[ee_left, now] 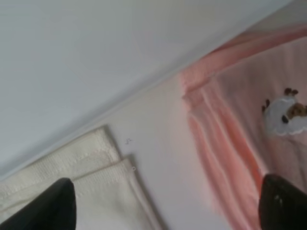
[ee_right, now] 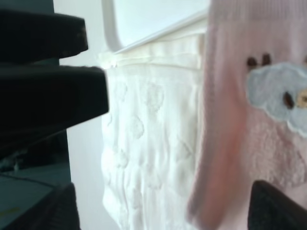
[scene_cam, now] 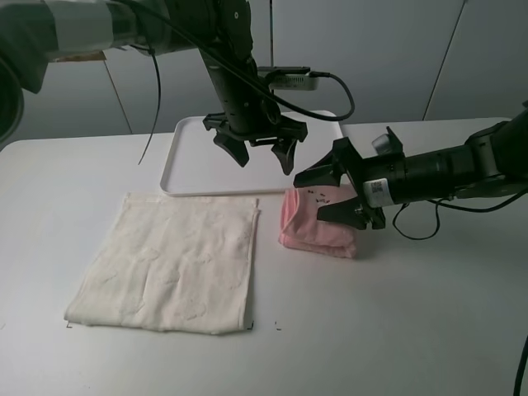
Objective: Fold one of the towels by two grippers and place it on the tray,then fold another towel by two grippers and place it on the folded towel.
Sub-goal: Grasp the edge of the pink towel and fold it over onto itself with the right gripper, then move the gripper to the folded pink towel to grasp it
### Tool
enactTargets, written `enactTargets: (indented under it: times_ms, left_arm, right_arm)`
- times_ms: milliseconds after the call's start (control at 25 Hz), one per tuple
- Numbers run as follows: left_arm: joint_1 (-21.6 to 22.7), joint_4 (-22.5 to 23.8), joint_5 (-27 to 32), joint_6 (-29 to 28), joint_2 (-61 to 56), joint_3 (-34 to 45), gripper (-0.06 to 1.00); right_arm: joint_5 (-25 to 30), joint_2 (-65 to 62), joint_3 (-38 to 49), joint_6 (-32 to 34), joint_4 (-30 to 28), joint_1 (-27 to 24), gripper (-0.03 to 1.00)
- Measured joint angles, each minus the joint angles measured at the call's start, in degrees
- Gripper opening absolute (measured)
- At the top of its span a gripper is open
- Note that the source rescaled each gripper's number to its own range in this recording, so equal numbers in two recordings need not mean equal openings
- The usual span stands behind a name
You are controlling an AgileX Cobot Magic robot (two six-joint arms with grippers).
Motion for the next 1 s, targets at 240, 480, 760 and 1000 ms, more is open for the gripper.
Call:
enactTargets:
  times_ms: [240, 480, 760, 1000]
  left_arm:
    - [0.55, 0.56, 0.1, 0.36, 0.0, 0.0, 0.99]
    - [0.88, 0.56, 0.12, 0.36, 0.0, 0.0, 0.99]
    - [0.88, 0.56, 0.12, 0.4, 0.0, 0.0, 0.99]
    - [0.88, 0.56, 0.23, 0.4, 0.0, 0.0, 0.99]
  right_arm:
    - [-7.59, -5.07, -0.24, 2.41, -3.17, -5.0, 0.75]
    - [-12.12, -4.81, -0.31, 12.39, -15.33, -9.79, 0.75]
    - [-10.92, 0.43, -0.31, 11.35, -14.65, -8.32, 0.74]
    - [-12.21, 1.52, -0.31, 6.08, -7.53, -4.5, 0.59]
